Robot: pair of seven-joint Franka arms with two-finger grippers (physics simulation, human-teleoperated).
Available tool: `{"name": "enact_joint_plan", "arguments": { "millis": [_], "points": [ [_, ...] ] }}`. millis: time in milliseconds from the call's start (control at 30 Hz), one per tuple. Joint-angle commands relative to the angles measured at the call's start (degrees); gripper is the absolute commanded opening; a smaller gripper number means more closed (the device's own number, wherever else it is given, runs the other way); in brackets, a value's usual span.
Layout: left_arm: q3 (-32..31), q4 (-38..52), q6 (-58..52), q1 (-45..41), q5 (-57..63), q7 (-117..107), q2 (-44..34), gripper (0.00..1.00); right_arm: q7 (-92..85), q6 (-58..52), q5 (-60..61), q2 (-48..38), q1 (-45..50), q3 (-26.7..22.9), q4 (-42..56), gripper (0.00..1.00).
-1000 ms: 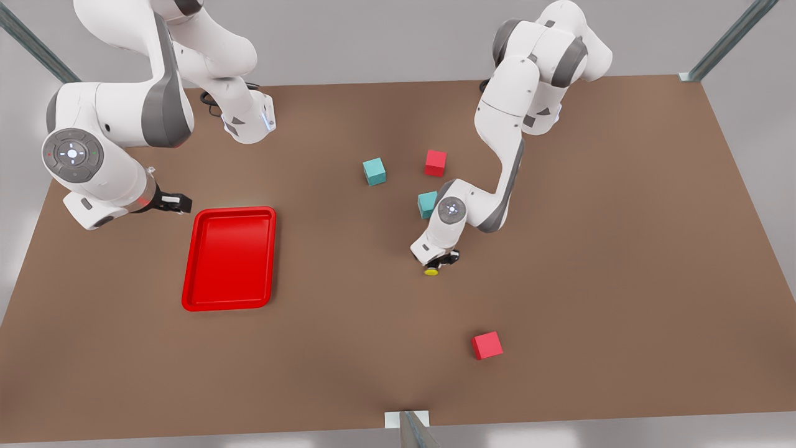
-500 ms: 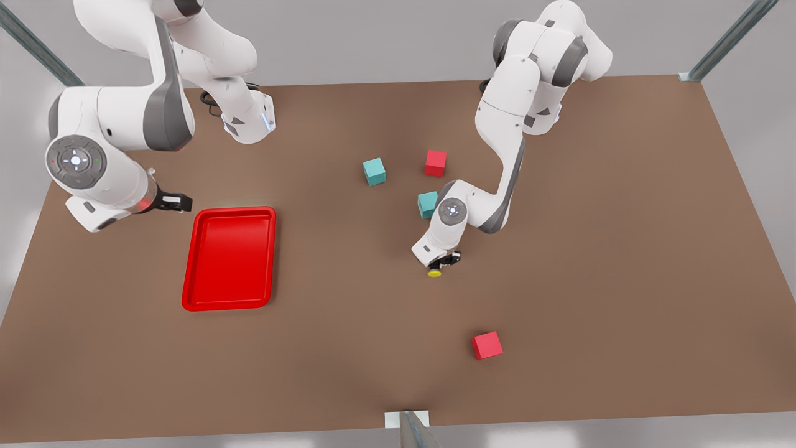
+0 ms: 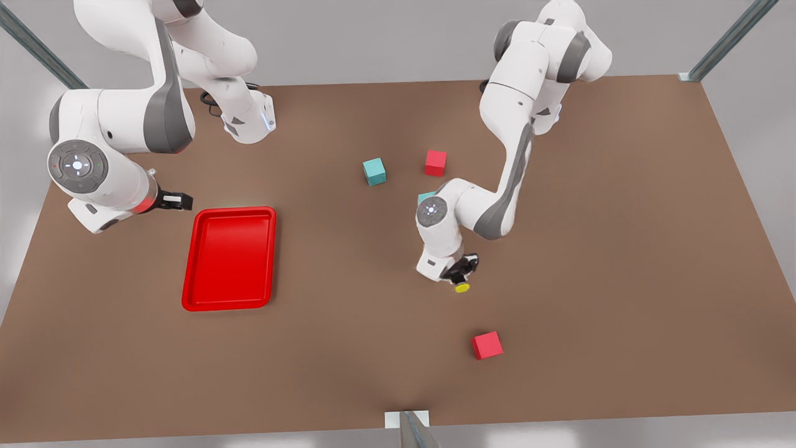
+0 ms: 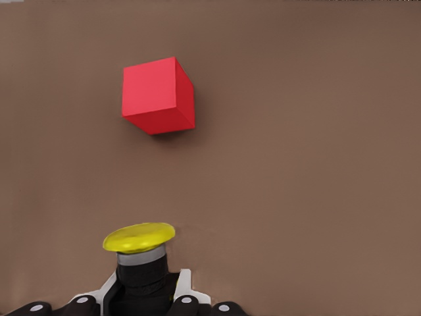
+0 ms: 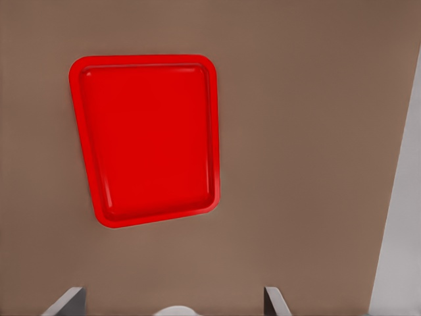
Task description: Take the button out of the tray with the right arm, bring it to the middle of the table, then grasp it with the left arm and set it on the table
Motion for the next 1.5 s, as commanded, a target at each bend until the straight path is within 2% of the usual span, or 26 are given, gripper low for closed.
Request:
{"name": "enact_joint_plan", "arguments": {
  "millis": [0,133,167,233,467,533,967,1000,1033,1467],
  "points": [
    [0.03,0.51,-22.89,-0.05,19.31,-105.62,0.11,0.49,-0.43,-0.37,0.21,-0.06,0.06,0.01,0.06,1.00],
    [-0.06,0.51,-32.83,-3.65,34.07,-114.06,1.96,0.49,-0.70,-0.37,0.30,-0.06,-0.02,0.01,0.41,1.00],
    [-0.15,0.51,-35.29,-4.09,36.71,-114.06,2.92,0.48,-0.44,-0.28,1.18,1.61,-0.46,-0.08,4.45,1.00],
    [-0.15,0.51,-38.28,-4.18,39.52,-113.88,6.00,0.46,-0.87,-0.02,1.80,1.87,1.03,0.01,5.68,1.00],
    [-0.15,0.43,-30.29,-0.57,41.19,-115.20,15.49,0.46,-0.17,1.48,2.06,2.13,1.12,0.01,7.71,1.00],
    [-0.15,0.43,-29.14,-0.49,41.28,-115.29,17.42,0.46,-0.17,4.73,2.15,2.13,1.29,0.01,7.88,1.00],
    [-0.06,0.43,-24.66,0.31,43.30,-115.73,22.96,0.46,-0.08,4.20,1.88,3.10,-0.64,-0.52,7.62,1.00],
    [-0.06,0.43,-24.66,0.22,43.30,-115.56,22.88,0.52,-0.17,4.11,1.88,3.10,-0.64,-0.52,7.53,1.00],
    [-0.06,0.43,-24.75,0.22,43.30,-115.29,22.88,1.00,-0.17,3.85,1.88,3.10,-0.64,-0.52,7.44,1.00],
    [0.46,0.43,-25.19,0.04,43.92,-115.12,21.73,1.00,-0.17,2.88,2.06,3.19,-0.55,-0.43,7.36,1.00]
  ]
}}
